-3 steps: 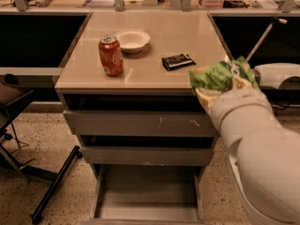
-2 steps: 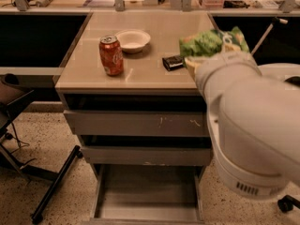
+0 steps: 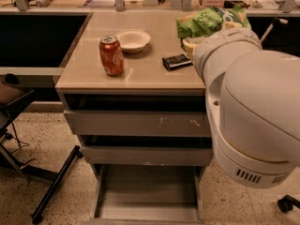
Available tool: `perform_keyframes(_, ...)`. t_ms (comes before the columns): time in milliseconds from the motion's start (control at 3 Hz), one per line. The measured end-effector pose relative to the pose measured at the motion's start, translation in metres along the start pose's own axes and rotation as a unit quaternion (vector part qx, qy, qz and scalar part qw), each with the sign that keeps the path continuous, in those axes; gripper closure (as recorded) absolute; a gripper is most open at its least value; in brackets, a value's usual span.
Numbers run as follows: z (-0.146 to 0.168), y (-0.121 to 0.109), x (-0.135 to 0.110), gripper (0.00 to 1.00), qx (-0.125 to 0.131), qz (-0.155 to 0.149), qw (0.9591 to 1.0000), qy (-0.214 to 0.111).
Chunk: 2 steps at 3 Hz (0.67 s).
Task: Pick green rice chip bag from bottom drawer and place on counter
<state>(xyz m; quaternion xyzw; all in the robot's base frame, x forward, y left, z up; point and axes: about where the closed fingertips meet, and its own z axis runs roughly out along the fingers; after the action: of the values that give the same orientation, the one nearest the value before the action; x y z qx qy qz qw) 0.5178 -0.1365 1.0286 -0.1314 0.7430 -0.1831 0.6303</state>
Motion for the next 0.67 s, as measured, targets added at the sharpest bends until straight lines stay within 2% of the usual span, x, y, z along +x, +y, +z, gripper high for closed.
perform_keyframes(333,0.03,-0.002,-0.004,1.0,0.002,-0.006,1.0,0.001)
perform_keyframes(667,0.101,-0.001,-0.017,1.0,0.014,-0.002,0.9999,-0.001)
